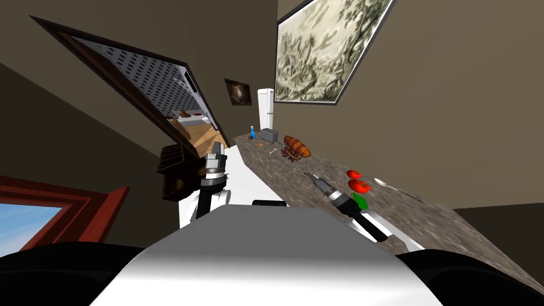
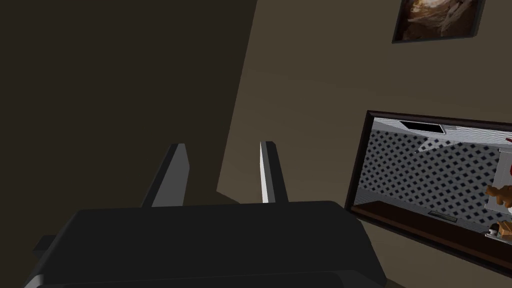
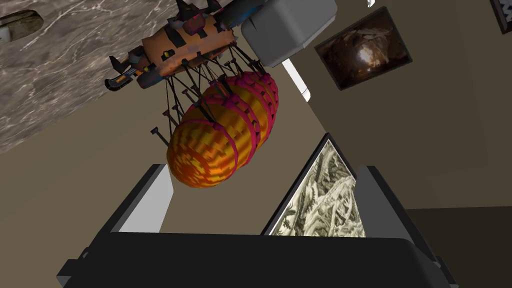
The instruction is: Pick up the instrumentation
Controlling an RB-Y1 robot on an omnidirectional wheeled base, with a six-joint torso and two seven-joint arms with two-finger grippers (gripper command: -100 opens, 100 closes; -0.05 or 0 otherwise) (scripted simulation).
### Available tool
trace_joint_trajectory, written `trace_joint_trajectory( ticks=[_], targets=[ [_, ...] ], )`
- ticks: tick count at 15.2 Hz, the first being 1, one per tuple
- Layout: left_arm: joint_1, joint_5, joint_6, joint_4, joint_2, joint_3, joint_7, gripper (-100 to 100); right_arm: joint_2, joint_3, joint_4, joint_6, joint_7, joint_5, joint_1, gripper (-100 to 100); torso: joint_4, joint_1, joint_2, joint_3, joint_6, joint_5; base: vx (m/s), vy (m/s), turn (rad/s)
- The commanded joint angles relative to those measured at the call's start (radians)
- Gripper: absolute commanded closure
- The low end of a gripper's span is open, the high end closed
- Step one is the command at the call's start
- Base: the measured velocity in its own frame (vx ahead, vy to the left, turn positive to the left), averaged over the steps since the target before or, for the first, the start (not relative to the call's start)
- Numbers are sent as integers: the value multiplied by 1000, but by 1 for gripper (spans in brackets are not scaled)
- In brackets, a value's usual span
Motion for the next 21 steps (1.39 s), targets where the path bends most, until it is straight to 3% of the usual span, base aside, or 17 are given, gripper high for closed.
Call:
trace_joint_trajectory(
  ticks=[1, 5, 7, 8, 11, 21],
  targets=[
    [0, 0, 0, 0, 0, 0, 0, 0, -50, 6, 14, 5, 4, 4, 13, -100, 0, 0, 0, 0, 0, 0, -8, -22, 174],
    [0, 0, 0, 0, 0, 0, 0, 0, -116, 9, 35, 9, 6, 7, 33, -100, 0, 0, 0, 0, 0, 0, -6, -21, 130],
    [0, 0, 0, 0, 0, 0, 0, 0, -174, 13, 55, 13, 9, 11, 52, -100, 0, 0, 0, 0, 0, 0, -6, -21, 190],
    [0, 0, 0, 0, 0, 0, 0, 0, -176, 13, 55, 13, 9, 11, 52, -100, 0, 0, 0, 0, 0, 0, -4, -20, 75],
    [0, 0, 0, 0, 0, 0, 0, 0, -258, 21, 96, 20, 14, 17, 92, -100, 0, 0, 0, 0, 0, 0, -6, -24, 201],
    [0, 0, 0, 0, 0, 0, 0, 0, -463, 34, 156, 31, 21, 26, 152, -100, 0, 0, -1, 0, 0, 0, -7, -21, 145]
  ],
)
